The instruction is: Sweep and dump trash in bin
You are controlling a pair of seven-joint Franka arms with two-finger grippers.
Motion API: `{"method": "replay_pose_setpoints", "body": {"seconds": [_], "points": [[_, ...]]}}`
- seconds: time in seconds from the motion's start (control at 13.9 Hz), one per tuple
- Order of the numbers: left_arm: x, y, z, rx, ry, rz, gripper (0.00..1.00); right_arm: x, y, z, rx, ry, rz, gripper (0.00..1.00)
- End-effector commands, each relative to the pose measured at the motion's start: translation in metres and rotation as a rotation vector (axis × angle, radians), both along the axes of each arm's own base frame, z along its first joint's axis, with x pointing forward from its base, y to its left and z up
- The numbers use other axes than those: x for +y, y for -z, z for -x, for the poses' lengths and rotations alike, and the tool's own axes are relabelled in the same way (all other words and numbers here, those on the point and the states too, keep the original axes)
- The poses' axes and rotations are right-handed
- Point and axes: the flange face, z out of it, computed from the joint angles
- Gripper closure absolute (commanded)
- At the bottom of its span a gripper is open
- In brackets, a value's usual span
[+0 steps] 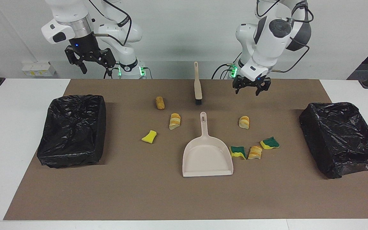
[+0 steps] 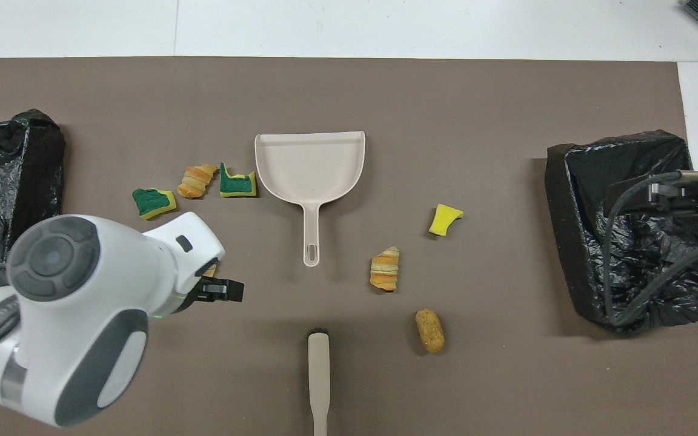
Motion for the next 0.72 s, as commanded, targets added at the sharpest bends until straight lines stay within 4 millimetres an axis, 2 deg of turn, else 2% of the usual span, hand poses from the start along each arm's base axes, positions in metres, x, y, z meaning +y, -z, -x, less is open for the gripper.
{"method": "replay_pose_setpoints", "body": {"seconds": [0.0,0.36,0.51,0.65], "points": [[-0.019,0.026,0.038,-0.008,-0.045,0.015,0.0,-0.003,0.0,0.001,-0.008,-0.023,-0.017,0.0],[-0.087,0.094,0.125,-0.016,-0.015,0.024,0.0,-0.004,0.0,0.001,-0.008,-0.021,-0.017,0.0],[-0.118,0.108,0.174,-0.026,-0.018,0.026,0.0,-0.004,0.002,0.007,0.029,-0.022,-0.012,0.0],[-0.136,0.12,0.216,-0.063,0.013,0.074,0.0,-0.009,0.003,0.013,0.074,-0.019,-0.011,0.0]]}}
